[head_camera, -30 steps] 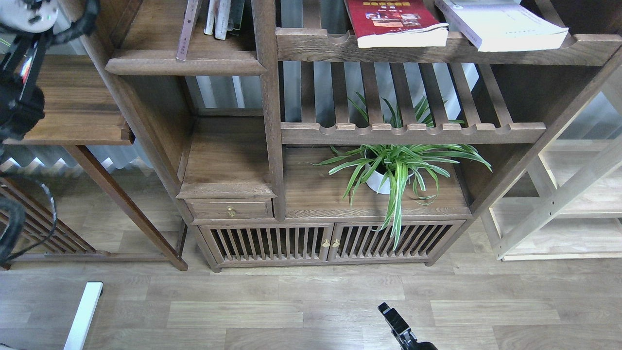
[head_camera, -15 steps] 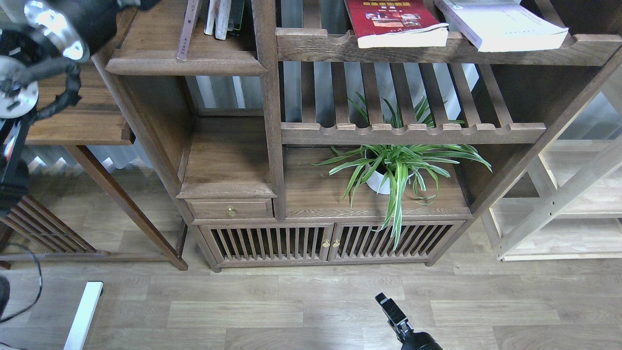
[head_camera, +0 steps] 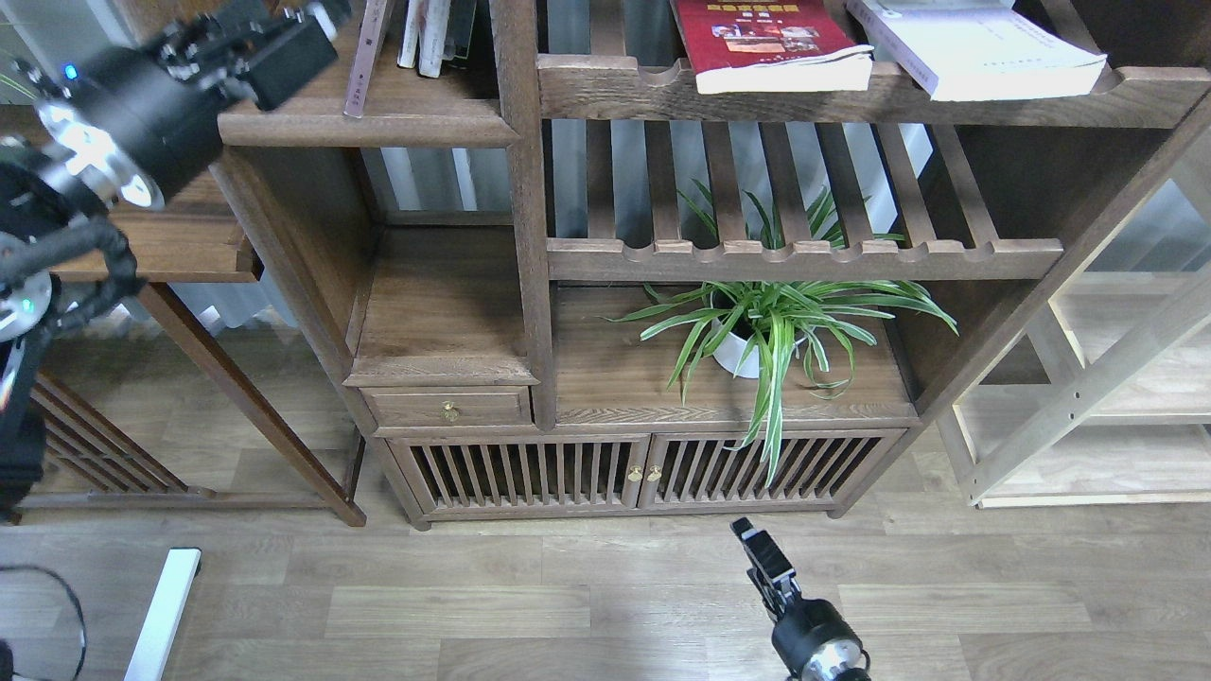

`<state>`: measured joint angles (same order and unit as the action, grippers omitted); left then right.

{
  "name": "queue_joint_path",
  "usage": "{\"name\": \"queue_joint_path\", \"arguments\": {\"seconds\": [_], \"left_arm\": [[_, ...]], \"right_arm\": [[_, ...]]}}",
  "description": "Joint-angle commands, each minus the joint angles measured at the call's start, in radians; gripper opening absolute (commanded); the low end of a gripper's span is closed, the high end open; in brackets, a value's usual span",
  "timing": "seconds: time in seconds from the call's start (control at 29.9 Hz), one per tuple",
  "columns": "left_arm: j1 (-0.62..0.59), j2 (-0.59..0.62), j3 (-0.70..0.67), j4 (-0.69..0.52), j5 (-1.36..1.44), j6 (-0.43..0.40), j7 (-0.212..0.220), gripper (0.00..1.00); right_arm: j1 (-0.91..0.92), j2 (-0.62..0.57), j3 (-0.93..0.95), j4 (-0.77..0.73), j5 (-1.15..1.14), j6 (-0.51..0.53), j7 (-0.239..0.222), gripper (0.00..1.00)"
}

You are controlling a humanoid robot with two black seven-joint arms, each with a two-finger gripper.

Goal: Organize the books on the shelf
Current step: 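Withdraw the left gripper from the shelf and lower it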

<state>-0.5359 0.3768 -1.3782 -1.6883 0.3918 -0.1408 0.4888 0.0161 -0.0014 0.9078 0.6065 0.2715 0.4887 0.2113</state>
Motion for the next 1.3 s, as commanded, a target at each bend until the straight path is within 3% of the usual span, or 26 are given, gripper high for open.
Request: {"name": "queue_joint_path", "arguments": {"seconds": [0.0,0.37,0.57,0.67,0.74,1.04,1.27], "left_arm": [[0.063,-0.013,-0.002,0.015,-0.063,-0.120,0.000,0.97],[0.142,-0.160,0.007,0.102,-0.226,-0.282,0.000,0.97],[0.181,-0.311,-0.002,0.131,-0.231,-0.301,0.000,0.94],[0.203,-0.357,-0.001,0.162,-0.231,-0.304,-0.076,0.95],[0.212,-0.363,0.014,0.173,-0.231,-0.309,-0.113,0.97],[0.250,-0.271,0.033,0.191,-0.237,-0.348,-0.107,0.98],[0.300,-0.228,0.082,0.367,-0.260,-0.348,-0.107,0.98]], "right_arm": [[-0.007,-0.002,0.020,0.004,0.000,0.000,-0.001,0.97],[0.042,-0.046,-0.012,-0.027,-0.075,0.000,-0.015,0.99],[0.162,-0.084,-0.017,-0.016,-0.095,0.000,-0.016,0.99],[0.212,-0.060,-0.010,-0.007,-0.066,0.000,-0.013,0.99],[0.208,-0.006,0.002,0.027,-0.060,0.000,-0.015,0.99],[0.189,0.001,0.143,0.108,-0.077,0.000,-0.018,0.99],[0.145,0.001,0.313,0.140,-0.123,0.000,-0.018,0.99]]}}
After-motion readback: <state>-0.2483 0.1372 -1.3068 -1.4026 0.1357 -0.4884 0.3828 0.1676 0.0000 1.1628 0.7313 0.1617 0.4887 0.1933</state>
